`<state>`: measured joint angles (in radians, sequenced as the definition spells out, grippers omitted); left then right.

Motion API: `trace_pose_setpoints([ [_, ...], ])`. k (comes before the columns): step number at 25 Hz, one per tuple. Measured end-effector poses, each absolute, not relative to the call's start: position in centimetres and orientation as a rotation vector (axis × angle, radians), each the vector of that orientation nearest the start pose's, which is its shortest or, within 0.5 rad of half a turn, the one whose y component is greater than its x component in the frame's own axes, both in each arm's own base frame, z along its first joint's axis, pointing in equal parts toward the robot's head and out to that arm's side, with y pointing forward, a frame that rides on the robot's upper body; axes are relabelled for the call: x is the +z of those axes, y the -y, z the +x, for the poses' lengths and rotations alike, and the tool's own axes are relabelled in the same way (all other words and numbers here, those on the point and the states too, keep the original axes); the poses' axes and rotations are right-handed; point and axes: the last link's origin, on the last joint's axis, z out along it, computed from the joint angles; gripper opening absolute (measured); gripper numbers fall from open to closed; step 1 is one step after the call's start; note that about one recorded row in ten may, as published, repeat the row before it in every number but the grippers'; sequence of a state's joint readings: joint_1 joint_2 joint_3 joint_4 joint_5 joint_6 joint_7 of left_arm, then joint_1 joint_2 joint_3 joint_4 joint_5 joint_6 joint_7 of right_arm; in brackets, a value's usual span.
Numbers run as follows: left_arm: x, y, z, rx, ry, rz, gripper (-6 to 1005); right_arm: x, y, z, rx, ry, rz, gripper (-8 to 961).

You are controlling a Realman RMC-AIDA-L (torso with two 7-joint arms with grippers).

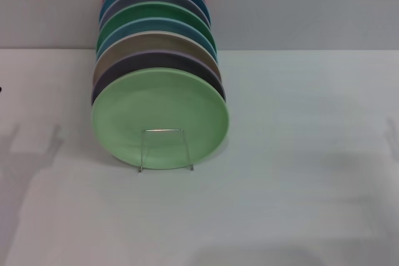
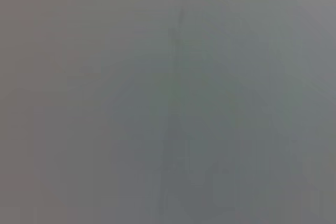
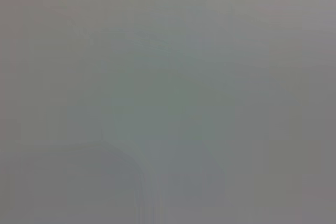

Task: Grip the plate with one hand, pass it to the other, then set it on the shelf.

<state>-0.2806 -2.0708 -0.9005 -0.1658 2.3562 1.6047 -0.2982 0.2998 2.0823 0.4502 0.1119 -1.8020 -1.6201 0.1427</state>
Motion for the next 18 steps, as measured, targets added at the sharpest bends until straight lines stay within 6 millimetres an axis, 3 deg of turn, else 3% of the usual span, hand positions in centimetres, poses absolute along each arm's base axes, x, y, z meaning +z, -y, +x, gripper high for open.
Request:
trace_pose_setpoints([
  [8, 2.6, -27.6, -33.1, -0.987, 0.439, -1.4, 846, 3.3, -28.0, 33.8, 0.849, -0.378, -1.301, 630],
  [18, 1.8, -27.8, -33.5, -0.942, 0.485, -1.42, 846, 3.1, -28.4, 33.5, 0.869, -0.394, -1.303, 628],
])
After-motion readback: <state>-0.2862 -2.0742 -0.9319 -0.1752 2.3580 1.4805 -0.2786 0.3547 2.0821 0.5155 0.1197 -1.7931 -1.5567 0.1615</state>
